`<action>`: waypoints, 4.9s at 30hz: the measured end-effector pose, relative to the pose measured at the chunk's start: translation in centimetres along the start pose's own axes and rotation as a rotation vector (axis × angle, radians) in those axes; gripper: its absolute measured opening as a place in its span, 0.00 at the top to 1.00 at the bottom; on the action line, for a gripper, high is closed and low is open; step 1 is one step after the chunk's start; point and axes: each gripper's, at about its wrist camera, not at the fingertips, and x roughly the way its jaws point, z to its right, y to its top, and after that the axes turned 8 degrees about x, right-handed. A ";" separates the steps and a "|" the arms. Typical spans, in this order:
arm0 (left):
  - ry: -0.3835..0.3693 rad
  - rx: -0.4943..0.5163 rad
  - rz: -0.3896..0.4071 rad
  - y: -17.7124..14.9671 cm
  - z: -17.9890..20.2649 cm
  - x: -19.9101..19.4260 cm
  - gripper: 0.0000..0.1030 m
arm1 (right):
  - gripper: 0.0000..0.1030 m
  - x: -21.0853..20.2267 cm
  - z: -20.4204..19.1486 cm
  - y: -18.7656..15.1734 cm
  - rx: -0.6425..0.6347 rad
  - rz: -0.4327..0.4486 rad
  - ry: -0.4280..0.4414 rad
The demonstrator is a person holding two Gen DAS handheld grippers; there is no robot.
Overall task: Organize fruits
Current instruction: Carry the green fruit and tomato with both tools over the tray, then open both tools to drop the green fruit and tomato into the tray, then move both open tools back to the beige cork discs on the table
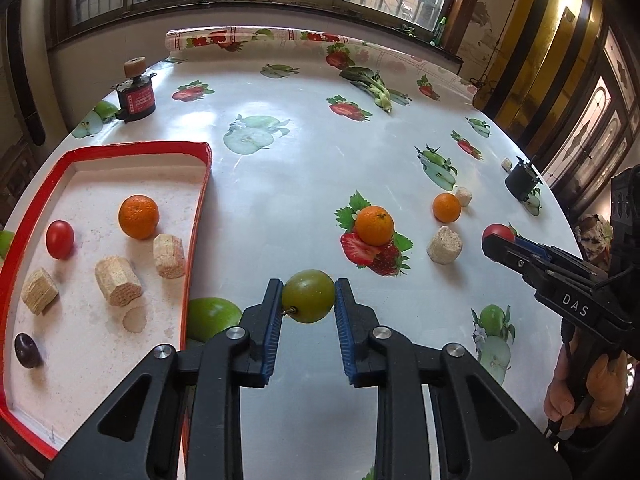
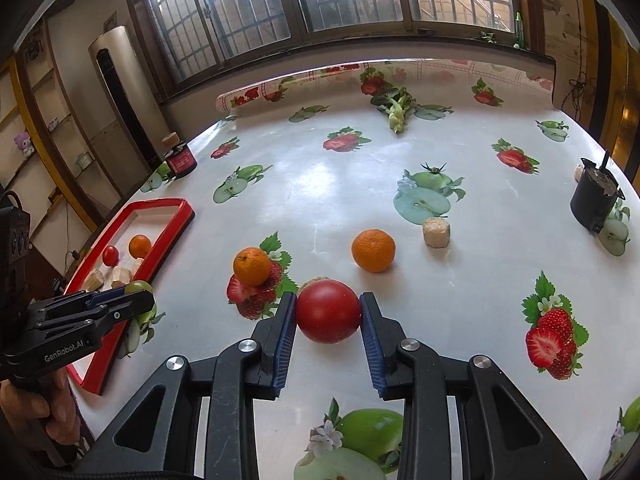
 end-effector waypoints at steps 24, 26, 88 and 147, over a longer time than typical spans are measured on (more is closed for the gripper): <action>0.101 -0.125 0.028 -3.6 -6.5 -4.1 0.78 | 0.68 1.7 -8.5 -1.7 -0.128 -0.063 0.104; 0.108 -0.135 0.029 -3.8 -6.9 -4.3 0.78 | 0.68 2.0 -9.2 -1.7 -0.136 -0.069 0.112; 0.240 -0.292 -0.043 -9.9 -17.1 -5.7 0.77 | 0.66 10.8 -25.7 -6.2 -0.380 -0.283 0.276; 0.076 0.009 -0.048 -3.0 -0.3 -2.5 0.38 | 0.49 -0.7 -1.8 -2.8 -0.016 -0.072 0.079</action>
